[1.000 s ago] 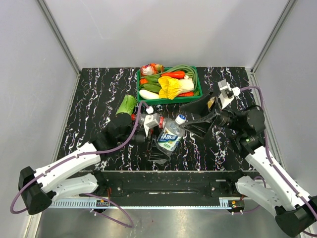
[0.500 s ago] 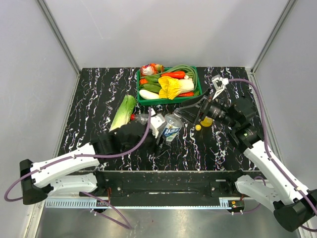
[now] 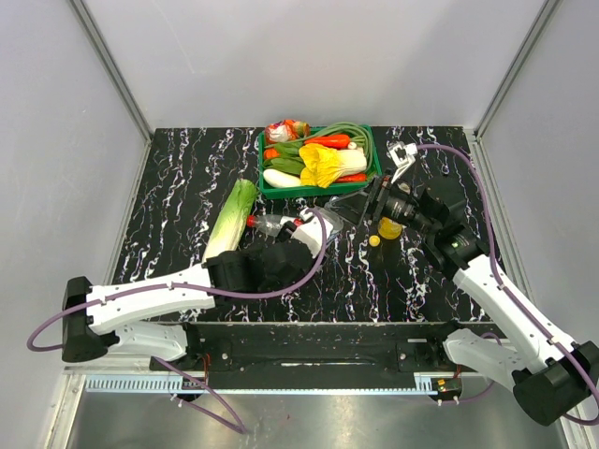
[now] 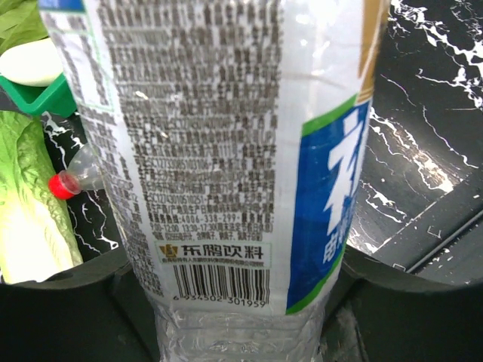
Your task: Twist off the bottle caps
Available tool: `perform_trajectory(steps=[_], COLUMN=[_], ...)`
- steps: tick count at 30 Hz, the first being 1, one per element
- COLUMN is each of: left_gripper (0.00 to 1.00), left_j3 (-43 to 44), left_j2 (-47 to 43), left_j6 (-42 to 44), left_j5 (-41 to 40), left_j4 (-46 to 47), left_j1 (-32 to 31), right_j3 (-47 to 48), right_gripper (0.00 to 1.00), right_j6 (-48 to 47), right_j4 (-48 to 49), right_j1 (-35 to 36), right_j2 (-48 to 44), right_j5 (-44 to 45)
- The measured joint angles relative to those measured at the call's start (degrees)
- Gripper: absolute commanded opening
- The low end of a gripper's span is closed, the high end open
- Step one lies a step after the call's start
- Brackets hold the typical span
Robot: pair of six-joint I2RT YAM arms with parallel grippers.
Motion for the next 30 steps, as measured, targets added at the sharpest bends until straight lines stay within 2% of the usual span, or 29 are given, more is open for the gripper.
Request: perform_trajectory(steps=[3, 9, 11, 13, 16, 25, 30], left_gripper=[0.05, 0.04, 0.04, 0.03, 0.02, 0.01, 0.01], left_j3=[0.22, 0.68, 0.83, 0.94, 1.07, 0.98, -1.55], left_j2=[0.20, 0.17, 0.17, 0.17, 0.17, 0.22, -1.55], left_j6=[-0.15, -0.24, -0.24, -0.26, -0.42, -0.52, 0.00], left_j5=[-1.53, -3.13, -3.50, -3.80, -4.09, -2.14, 7.15], left_j4=[-0.55, -0.90, -1.14, -1.22, -1.20, -0.70, 2.71], left_j1=[-0.11, -0.59, -0.68, -0.83, -0.83, 0.13, 4.22], right_j3=[0.00, 0.00, 0.00, -0.02, -0.04, -0.59, -1.68], right_gripper=[0.60, 0.43, 0.35, 0.19, 0.01, 0.00, 0.00], right_j6=[0.55, 1.53, 1.70, 1.97, 2.16, 1.75, -0.35], right_j4=[0.26, 1.53, 1.75, 2.14, 2.60, 3.69, 4.33], right_j1=[0.00, -0.13, -0.17, -0.33, -0.44, -0.50, -0.61], right_j2=[0.02, 0.85, 1.07, 1.29, 1.31, 1.29, 0.96], right_j5=[-0.44, -0.50, -0.37, -0.37, -0.22, -0.17, -0.24])
